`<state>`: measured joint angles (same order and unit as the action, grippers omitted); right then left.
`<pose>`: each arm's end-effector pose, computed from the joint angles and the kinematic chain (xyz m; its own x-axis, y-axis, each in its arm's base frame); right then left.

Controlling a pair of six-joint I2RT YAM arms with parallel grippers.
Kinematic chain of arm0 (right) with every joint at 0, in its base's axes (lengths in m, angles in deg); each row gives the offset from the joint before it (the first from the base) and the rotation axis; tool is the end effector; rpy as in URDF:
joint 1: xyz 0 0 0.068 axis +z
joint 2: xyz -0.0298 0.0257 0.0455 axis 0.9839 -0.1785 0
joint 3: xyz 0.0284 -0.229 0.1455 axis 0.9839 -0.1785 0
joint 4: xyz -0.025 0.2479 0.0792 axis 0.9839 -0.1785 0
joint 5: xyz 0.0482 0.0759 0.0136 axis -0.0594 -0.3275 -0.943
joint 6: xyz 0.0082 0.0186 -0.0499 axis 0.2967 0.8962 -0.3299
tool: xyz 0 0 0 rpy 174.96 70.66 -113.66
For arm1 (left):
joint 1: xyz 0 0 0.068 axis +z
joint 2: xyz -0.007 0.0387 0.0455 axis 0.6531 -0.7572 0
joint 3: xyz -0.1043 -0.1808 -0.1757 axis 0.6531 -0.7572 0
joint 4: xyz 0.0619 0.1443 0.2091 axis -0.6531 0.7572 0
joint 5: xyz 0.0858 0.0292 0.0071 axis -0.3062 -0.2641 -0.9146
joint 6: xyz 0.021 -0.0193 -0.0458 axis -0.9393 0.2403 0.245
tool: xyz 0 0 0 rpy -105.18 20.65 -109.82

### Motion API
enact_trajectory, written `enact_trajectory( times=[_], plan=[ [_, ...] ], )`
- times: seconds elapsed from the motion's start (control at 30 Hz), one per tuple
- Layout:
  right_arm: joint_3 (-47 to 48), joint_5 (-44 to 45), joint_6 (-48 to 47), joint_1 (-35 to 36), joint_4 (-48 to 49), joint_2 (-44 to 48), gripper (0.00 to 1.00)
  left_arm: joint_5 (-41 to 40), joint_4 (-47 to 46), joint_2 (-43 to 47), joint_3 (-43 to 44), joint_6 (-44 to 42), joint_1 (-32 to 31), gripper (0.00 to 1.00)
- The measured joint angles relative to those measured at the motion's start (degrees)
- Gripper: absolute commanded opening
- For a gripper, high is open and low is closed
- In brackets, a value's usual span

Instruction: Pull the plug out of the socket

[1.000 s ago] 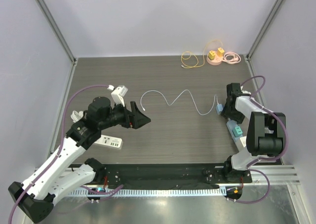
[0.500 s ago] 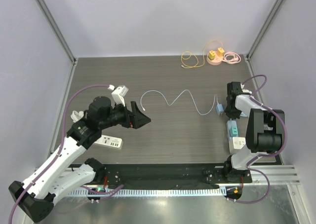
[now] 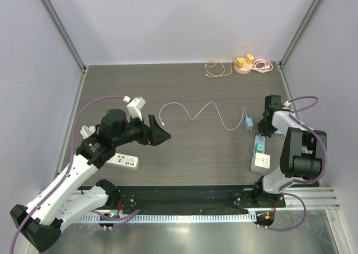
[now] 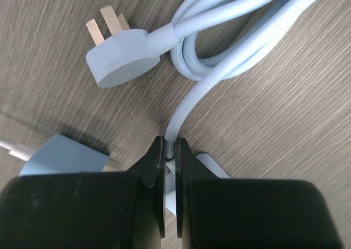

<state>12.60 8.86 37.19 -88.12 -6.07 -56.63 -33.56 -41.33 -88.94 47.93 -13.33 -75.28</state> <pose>0.2809 -0.0517 0.1667 -0.5347 0.7230 -0.4375 0.7936 0.6075 0.0339 0.1442 -0.1133 0.3294 -0.7260 -0.1742 -0.6652 0.4404 0.6252 -0.6444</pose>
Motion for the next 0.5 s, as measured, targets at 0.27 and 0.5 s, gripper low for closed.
enact_trajectory(
  times=[0.27,0.5],
  plan=[
    [-6.7,-5.4,9.8,-1.9,5.9,5.3,0.01,0.7,0.0,-1.5,0.0,0.0,0.0,0.84],
    [-10.5,-9.6,14.8,-4.0,10.4,8.2,0.25,2.1,-0.3,-3.0,0.0,-0.1,0.0,0.84]
  ],
)
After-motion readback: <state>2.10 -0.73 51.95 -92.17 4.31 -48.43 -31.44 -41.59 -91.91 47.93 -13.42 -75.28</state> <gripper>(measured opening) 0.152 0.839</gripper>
